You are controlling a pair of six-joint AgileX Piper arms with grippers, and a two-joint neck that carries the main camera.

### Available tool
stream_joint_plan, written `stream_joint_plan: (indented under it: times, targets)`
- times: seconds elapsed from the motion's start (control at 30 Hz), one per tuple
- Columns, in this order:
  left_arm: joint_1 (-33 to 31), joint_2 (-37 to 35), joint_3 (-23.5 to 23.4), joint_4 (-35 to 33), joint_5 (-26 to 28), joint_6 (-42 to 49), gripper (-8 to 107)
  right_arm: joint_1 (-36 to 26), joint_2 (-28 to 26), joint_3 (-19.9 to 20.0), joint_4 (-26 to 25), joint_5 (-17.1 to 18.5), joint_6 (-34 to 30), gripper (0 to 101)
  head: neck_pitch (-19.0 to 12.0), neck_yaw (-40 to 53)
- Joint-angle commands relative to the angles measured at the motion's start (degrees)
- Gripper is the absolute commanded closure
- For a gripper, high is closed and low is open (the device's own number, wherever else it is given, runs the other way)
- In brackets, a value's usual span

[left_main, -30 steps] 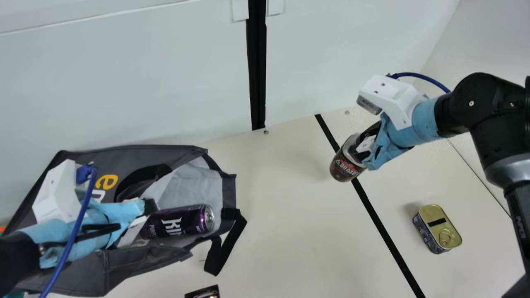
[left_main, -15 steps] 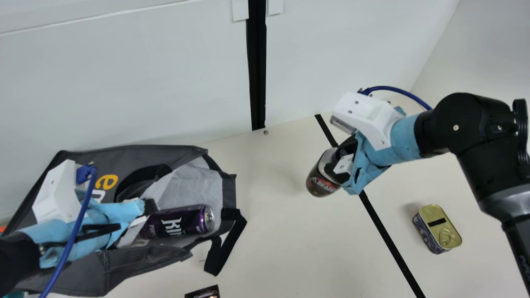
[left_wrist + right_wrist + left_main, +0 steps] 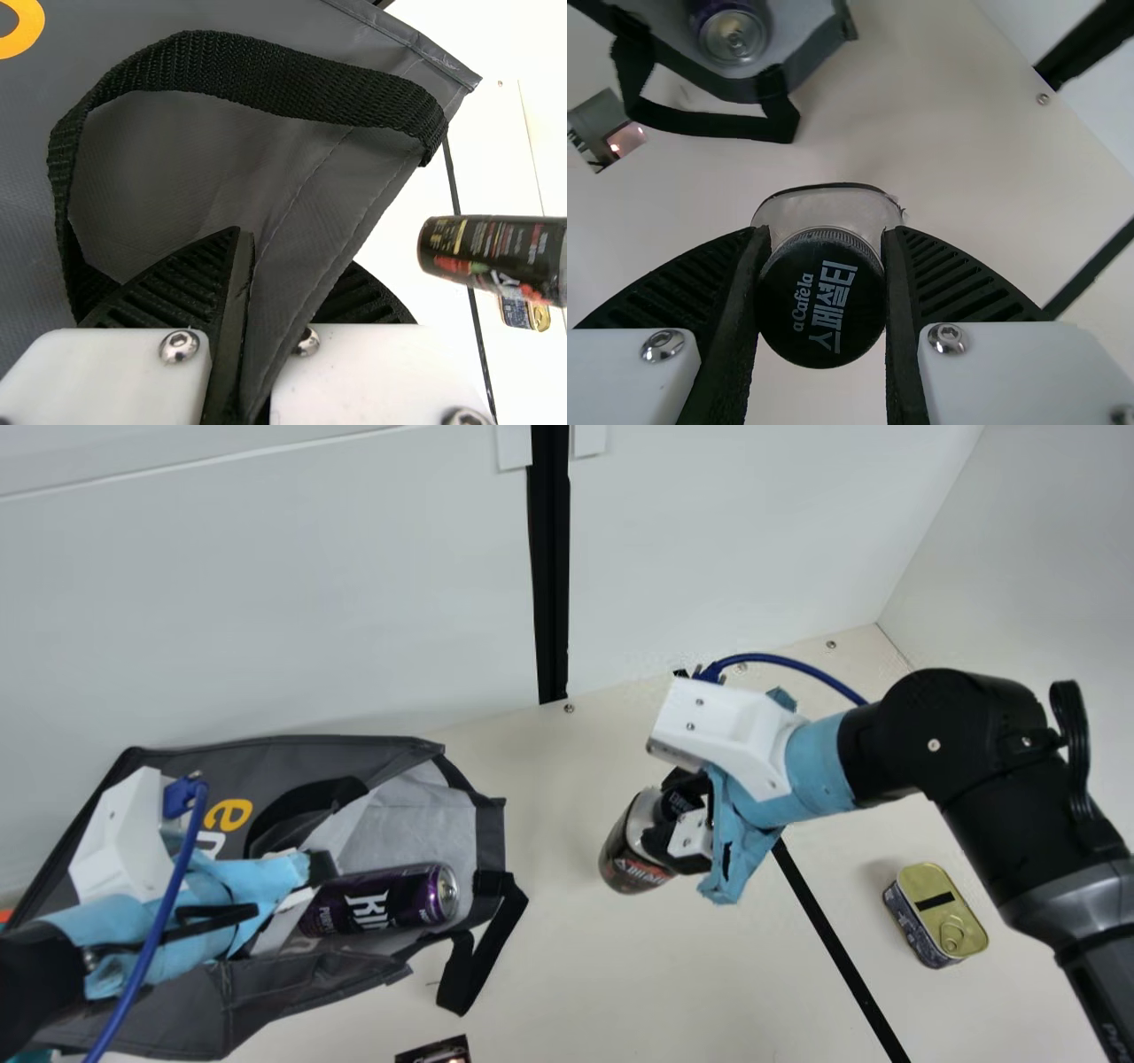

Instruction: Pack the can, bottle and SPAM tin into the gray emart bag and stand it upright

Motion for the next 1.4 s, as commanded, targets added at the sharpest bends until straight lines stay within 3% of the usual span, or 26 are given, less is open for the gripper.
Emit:
stream_joint_plan:
  times: [0.0, 0.43, 1.37]
  targets:
    - [0.0, 0.0, 0.0, 0.0, 0.0, 0.0, 107, 0.6, -0.2, 0.7, 1.2, 0.1, -1.3, 101, -1.3, 0.0]
    - [0.0, 0.0, 0.0, 0.0, 0.0, 0.0, 107, 3.8, -1.9, 3.0, 7.8, 0.1, -6.6, 101, -1.3, 0.0]
    - [0.0, 0.0, 0.0, 0.0, 0.0, 0.0, 107, 3.8, -0.2, -0.7, 19.4, 0.1, -10.4, 101, -1.3, 0.0]
